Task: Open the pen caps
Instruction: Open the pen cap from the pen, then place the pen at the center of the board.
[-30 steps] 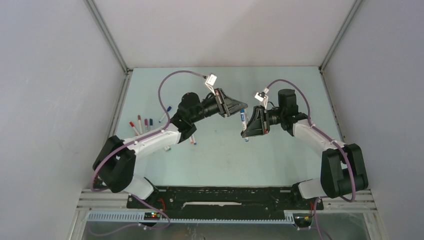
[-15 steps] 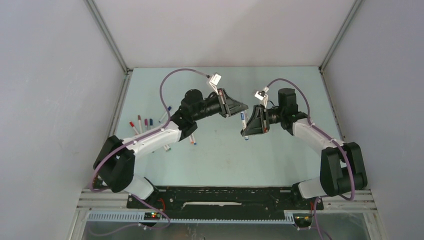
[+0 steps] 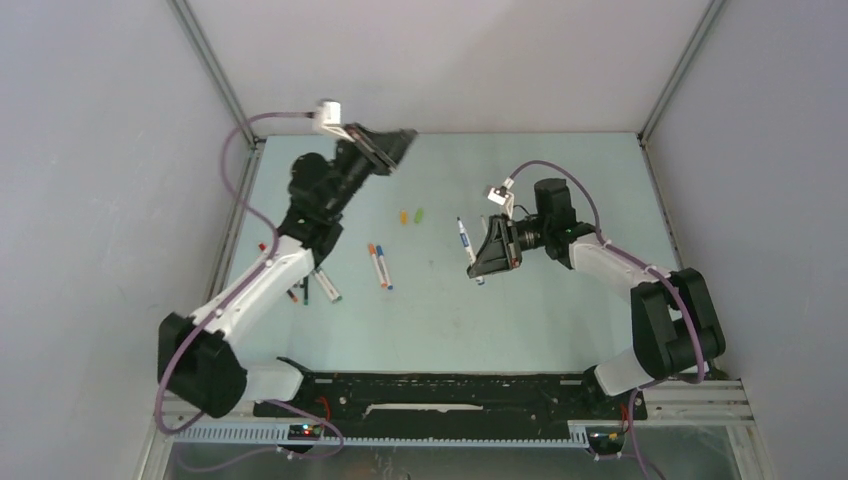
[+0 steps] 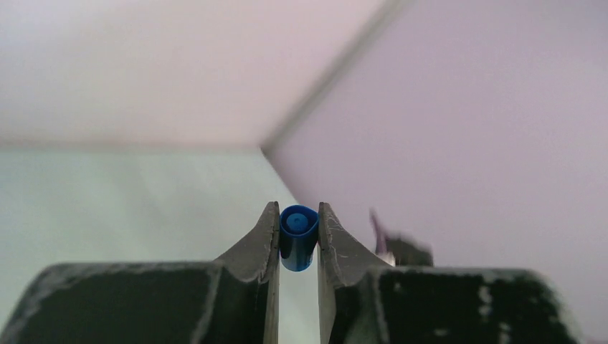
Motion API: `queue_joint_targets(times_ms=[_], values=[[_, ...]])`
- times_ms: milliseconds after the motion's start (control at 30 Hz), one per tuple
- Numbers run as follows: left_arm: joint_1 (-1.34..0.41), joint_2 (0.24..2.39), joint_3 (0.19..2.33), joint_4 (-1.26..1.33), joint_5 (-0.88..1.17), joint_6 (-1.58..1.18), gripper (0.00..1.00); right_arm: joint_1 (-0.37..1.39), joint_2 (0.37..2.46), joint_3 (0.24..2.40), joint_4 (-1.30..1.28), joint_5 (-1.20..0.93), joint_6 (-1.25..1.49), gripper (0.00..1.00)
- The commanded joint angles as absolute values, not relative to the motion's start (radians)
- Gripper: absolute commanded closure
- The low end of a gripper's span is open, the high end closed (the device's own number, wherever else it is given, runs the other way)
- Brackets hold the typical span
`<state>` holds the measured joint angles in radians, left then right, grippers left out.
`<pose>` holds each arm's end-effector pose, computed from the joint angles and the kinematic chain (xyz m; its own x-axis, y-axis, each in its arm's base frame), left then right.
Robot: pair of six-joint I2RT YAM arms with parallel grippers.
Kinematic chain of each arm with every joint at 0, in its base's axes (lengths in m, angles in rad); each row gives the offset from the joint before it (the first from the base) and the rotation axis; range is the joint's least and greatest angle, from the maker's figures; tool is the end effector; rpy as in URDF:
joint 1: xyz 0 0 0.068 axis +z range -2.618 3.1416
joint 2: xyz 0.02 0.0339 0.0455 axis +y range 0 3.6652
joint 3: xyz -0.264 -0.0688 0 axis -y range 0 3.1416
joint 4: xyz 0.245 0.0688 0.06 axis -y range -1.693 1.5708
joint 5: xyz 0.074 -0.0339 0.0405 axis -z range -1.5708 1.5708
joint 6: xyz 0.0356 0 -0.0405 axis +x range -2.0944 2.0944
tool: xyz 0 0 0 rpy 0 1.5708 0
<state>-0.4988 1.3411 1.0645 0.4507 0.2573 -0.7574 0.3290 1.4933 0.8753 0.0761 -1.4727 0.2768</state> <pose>0.2756 -0.1604 0.3802 -0.3585 -0.5613 -0.7459 0.6006 0.4730 -0.6446 0.2728 0.1306 0.2437 -0.6987 -0.2103 -0.6838 -0.6732 -0.1303 0.7279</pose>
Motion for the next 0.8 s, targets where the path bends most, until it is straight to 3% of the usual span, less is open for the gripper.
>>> queue_joint_targets(times_ms=[0, 100, 233, 500, 767], values=[[-0.458, 1.212, 1.106, 0.584, 0.006, -0.704, 1.00, 0.350, 1.511, 0.871, 0.051, -1.505, 0.269, 1.00], [-0.437, 1.186, 1.071, 0.554, 0.012, -0.710, 1.00, 0.329, 1.504, 0.899, -0.043, -1.492, 0.183, 1.00], [-0.407, 1.126, 0.986, 0.447, 0.050, -0.730, 1.00, 0.276, 1.475, 0.977, -0.370, -1.156, -0.103, 1.00], [-0.365, 1.012, 0.801, 0.164, 0.145, -0.751, 1.00, 0.217, 1.501, 0.977, -0.317, -0.634, 0.011, 1.00], [-0.364, 0.932, 0.664, 0.082, 0.194, -0.703, 1.00, 0.212, 1.571, 0.978, -0.274, -0.372, 0.105, 1.00]])
